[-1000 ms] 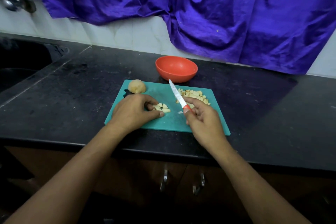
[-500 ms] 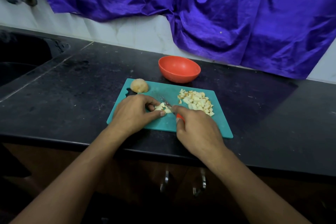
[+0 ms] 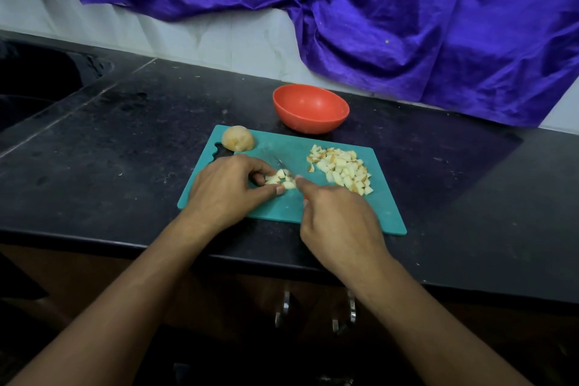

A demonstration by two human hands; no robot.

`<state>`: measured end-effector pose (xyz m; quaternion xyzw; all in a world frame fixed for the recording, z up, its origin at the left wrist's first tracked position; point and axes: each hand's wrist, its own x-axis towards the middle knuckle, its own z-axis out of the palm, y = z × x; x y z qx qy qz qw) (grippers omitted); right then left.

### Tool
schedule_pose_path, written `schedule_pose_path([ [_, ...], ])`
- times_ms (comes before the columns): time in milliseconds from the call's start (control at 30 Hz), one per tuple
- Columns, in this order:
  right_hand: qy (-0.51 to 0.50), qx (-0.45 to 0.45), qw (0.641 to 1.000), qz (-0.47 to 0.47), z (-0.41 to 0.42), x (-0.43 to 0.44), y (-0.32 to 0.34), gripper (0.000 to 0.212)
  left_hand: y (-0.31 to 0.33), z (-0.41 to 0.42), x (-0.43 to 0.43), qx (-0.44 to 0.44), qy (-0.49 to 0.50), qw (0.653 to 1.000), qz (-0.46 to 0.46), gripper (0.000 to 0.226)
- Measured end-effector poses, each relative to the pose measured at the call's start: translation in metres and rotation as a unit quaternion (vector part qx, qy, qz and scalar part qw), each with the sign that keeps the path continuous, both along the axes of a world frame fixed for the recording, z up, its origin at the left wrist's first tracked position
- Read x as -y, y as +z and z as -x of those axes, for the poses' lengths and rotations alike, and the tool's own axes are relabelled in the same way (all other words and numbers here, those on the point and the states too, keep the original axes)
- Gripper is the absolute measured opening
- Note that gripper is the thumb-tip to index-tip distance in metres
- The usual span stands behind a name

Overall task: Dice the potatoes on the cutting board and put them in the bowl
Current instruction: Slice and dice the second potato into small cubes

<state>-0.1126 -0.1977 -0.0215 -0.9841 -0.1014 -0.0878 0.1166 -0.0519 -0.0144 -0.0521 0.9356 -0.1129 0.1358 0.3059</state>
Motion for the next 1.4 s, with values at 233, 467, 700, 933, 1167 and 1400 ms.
schedule_pose_path([
  [233, -0.014, -0.02, 0.998, 0.066, -0.002, -0.003, 0.003, 0.058, 0.003, 0.003, 0.001, -0.003, 0.001, 1.0, -0.003, 0.038],
  [467, -0.054, -0.013, 0.996, -0.072, -0.002, 0.012, -0.009, 0.043, 0.003, 0.003, 0.001, -0.005, 0.001, 1.0, -0.005, 0.038],
  [700, -0.044, -0.007, 0.99, -0.133, 0.004, 0.016, -0.011, 0.043, 0.001, 0.003, 0.001, 0.007, 0.002, 1.0, -0.003, 0.04],
  [933, -0.037, 0.032, 0.998, -0.039, 0.014, 0.003, -0.009, 0.048, 0.0, 0.003, 0.001, 0.009, -0.001, 1.0, 0.002, 0.039],
  [1167, -0.038, 0.005, 0.998, 0.053, 0.014, -0.002, -0.002, 0.055, 0.0, 0.002, 0.001, 0.009, -0.003, 1.0, -0.008, 0.039],
  [1400, -0.093, -0.063, 0.985, -0.128, 0.001, 0.013, -0.003, 0.04, 0.0, 0.004, 0.0, 0.008, 0.003, 1.0, -0.005, 0.04],
])
